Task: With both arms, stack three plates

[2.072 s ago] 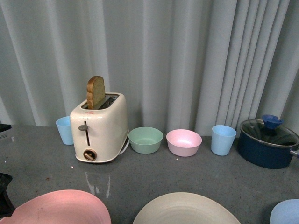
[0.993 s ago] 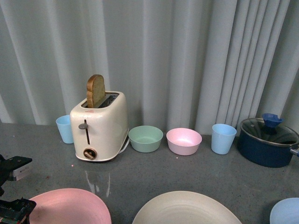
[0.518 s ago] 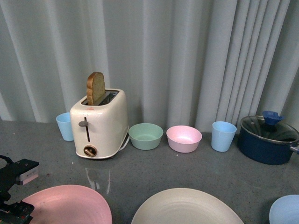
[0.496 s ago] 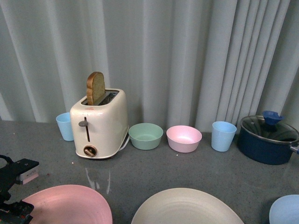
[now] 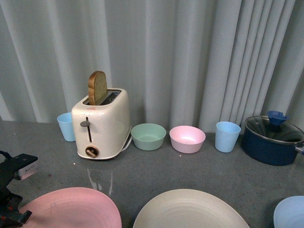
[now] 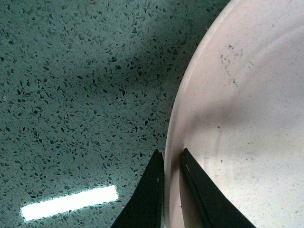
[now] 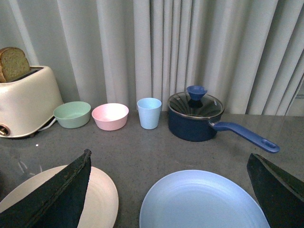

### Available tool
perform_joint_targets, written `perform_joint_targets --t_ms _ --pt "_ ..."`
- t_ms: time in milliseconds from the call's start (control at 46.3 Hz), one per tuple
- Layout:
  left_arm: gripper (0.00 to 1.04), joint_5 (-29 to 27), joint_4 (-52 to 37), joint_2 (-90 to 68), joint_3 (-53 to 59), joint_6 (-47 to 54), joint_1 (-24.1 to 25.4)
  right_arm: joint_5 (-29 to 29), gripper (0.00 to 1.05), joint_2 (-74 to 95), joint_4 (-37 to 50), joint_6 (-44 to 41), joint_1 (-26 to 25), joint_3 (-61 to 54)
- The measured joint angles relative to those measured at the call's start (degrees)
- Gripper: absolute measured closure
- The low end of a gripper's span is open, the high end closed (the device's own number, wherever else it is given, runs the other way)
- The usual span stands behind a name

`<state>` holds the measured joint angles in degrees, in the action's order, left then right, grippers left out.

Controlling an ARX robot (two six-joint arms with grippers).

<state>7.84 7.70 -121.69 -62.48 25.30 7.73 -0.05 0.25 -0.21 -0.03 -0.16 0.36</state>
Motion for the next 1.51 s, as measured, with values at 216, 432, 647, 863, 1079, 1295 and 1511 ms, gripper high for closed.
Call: perform_joint_targets --t_ms 216,432,647,863,1079,1295,1511 --pt "0.99 0.6 0.2 0.0 -0.2 0.2 0.6 0.0 0.07 0.0 0.0 0.0 0.0 0.0" --pt "0.99 2.3 2.8 0.0 -1.8 0.2 1.7 0.0 0.07 0.0 0.0 0.0 0.0 0.0" --pt "1.00 3.3 9.2 0.0 -8.7 0.2 3.7 0.0 0.07 0.0 0.0 0.0 0.0 0.0" --pt "1.01 5.6 16.8 0.0 -15.9 0.2 6.6 0.0 0.07 0.0 0.0 0.0 0.0 0.0" --pt "1.01 9.0 23.7 0.0 -21.2 0.1 8.8 0.0 0.07 0.0 0.0 0.0 0.0 0.0" --pt "1.01 11.9 27.4 0.3 -25.1 -1.7 9.3 0.0 0.07 0.0 0.0 0.0 0.0 0.0" --pt "1.01 15.8 29.3 3.4 -26.8 -5.3 8.3 0.0 0.07 0.0 0.0 0.0 0.0 0.0"
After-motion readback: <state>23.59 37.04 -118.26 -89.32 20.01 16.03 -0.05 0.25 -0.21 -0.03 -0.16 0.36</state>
